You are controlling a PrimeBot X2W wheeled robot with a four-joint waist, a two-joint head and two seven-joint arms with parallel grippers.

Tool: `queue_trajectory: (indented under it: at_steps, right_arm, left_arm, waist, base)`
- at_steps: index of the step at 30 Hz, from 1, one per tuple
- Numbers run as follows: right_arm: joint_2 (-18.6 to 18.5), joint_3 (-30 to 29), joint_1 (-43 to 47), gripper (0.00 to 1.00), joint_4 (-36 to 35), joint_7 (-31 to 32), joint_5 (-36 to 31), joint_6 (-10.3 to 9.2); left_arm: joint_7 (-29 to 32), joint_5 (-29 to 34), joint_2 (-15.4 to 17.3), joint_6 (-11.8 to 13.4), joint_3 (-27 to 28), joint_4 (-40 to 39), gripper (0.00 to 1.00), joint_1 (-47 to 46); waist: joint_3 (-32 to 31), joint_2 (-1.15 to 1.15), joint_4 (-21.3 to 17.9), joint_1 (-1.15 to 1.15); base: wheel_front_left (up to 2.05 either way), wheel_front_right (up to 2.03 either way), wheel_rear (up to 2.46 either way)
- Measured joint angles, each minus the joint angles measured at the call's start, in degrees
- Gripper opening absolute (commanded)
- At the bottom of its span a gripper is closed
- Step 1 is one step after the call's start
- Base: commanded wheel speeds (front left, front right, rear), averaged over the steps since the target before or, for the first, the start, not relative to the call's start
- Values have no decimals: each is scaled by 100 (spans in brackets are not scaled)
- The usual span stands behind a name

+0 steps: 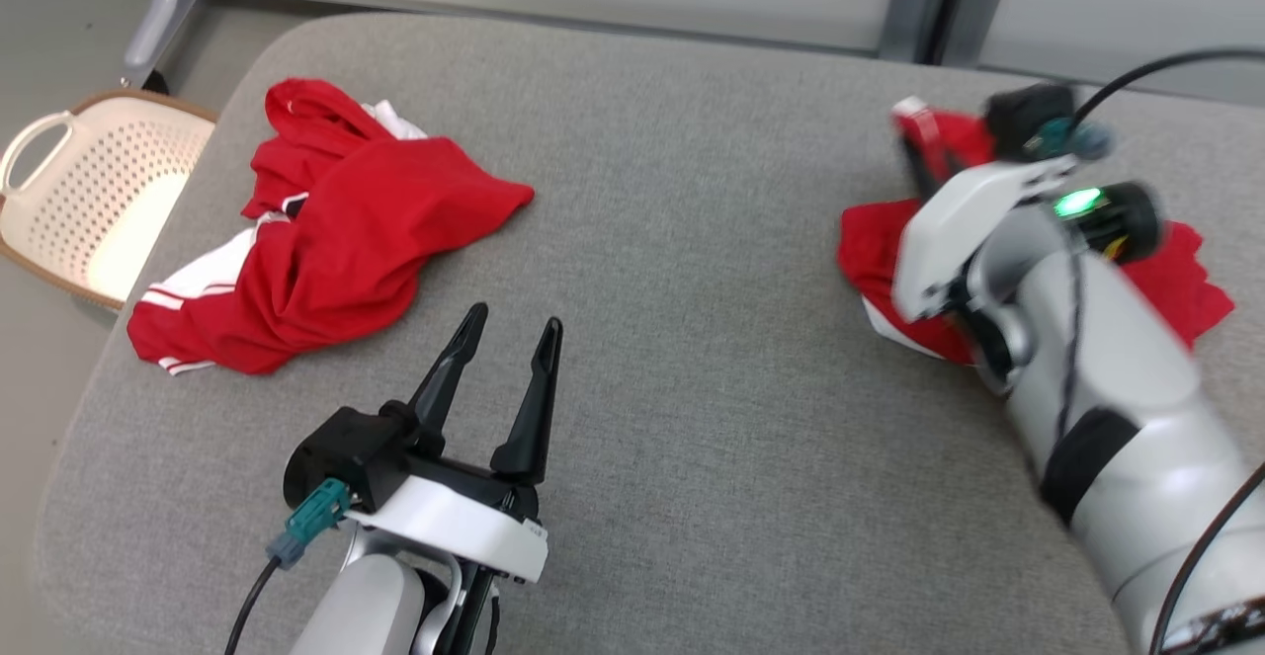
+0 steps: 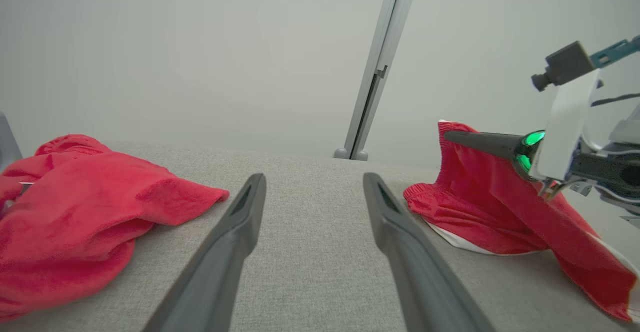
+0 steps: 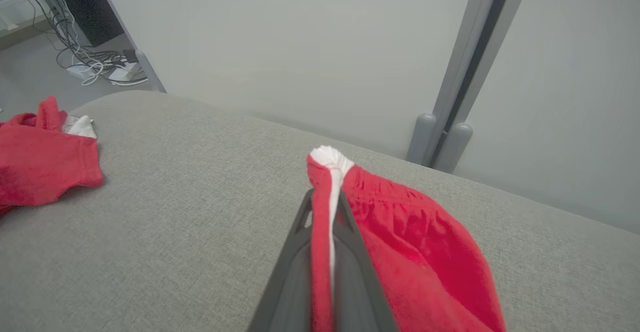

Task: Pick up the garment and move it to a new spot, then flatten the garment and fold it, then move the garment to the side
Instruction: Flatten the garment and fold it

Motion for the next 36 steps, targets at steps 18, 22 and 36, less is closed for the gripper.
queue_trajectory:
  at_steps: [18, 22, 36]
  right_arm:
    - [-367, 4289, 1150, 0, -2306, 53, 2974, 0]
    - [-264, 4677, 1027, 0, -1963, -48, 3264, 0]
    - [-305, 5537, 946, 100, -1427, -497, 4060, 0]
  left_arm:
    - [0, 179, -1, -20, 112, 60, 100, 396]
    - [0, 162, 3, -21, 83, 74, 100, 391]
    - [0, 175, 2, 12, 215, 231, 100, 549]
  waist:
    - [-593, 0, -162, 0]
    - [-555, 0, -84, 0]
    - [-792, 0, -231, 0]
  base:
    - [0, 0, 0]
    - [0, 0, 0]
    - [0, 0, 0]
